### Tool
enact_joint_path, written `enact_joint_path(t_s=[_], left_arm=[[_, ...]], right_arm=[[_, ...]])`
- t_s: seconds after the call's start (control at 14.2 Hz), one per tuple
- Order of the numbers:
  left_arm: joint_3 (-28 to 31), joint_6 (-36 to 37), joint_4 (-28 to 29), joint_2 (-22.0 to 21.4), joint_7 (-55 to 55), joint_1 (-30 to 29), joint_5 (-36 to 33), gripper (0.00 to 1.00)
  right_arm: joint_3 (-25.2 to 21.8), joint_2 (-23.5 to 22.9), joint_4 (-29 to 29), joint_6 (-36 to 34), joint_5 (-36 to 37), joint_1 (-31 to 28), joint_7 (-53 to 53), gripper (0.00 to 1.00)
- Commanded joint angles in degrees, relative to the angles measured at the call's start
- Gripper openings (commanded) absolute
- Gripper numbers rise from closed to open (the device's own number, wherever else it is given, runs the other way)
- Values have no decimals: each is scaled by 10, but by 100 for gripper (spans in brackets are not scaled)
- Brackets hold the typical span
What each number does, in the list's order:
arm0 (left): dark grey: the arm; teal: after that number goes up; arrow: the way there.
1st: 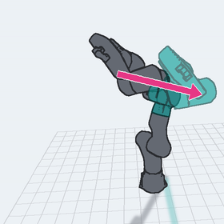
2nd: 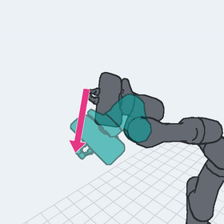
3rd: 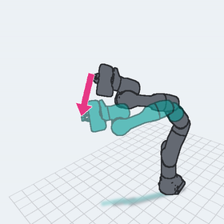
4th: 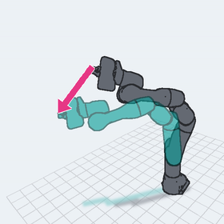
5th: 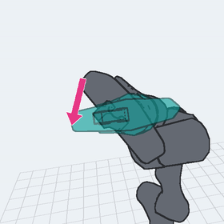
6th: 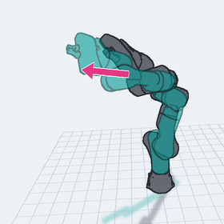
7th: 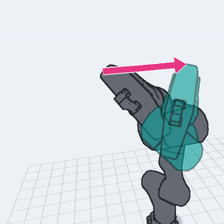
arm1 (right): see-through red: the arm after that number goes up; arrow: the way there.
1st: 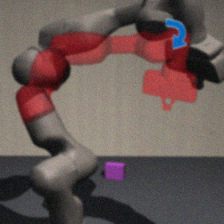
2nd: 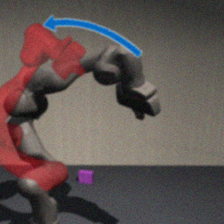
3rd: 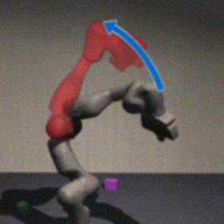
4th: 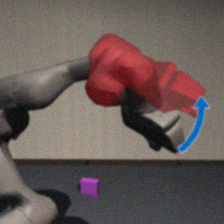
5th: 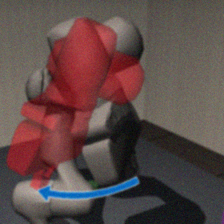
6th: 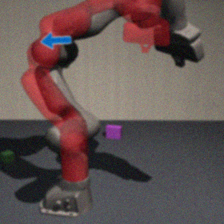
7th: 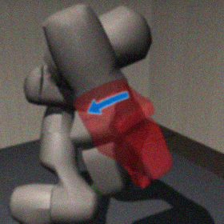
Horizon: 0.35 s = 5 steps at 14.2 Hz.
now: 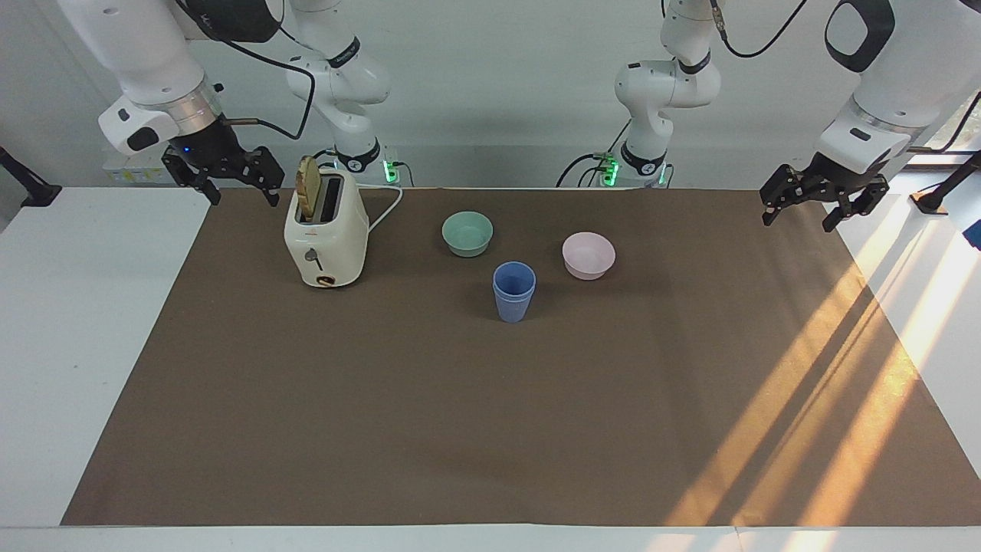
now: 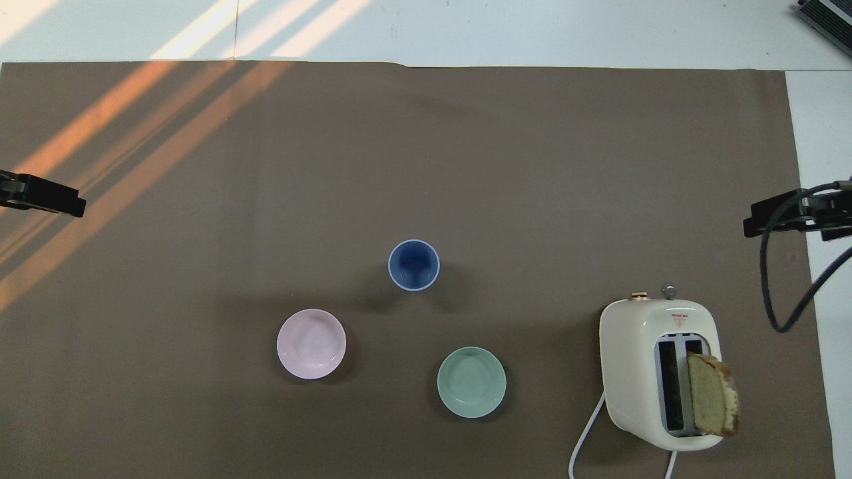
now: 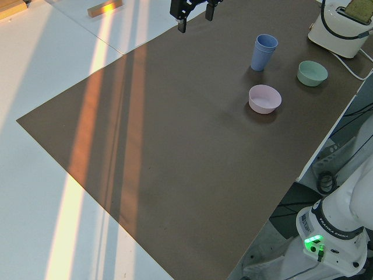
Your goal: Stack blue cups with both arms
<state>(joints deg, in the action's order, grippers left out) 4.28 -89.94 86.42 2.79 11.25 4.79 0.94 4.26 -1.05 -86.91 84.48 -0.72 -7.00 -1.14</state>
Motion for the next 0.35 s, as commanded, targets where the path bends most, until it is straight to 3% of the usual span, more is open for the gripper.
enact_joint_path(t_s=[0.0, 0.28], left_arm=[[-5, 3, 9, -10, 3, -6, -6, 100], [-5, 5, 9, -11, 6, -6, -6, 100]], right_arm=[[3, 8, -6, 8, 7, -6, -1, 100], [2, 9, -10, 8, 13, -8, 18, 100]])
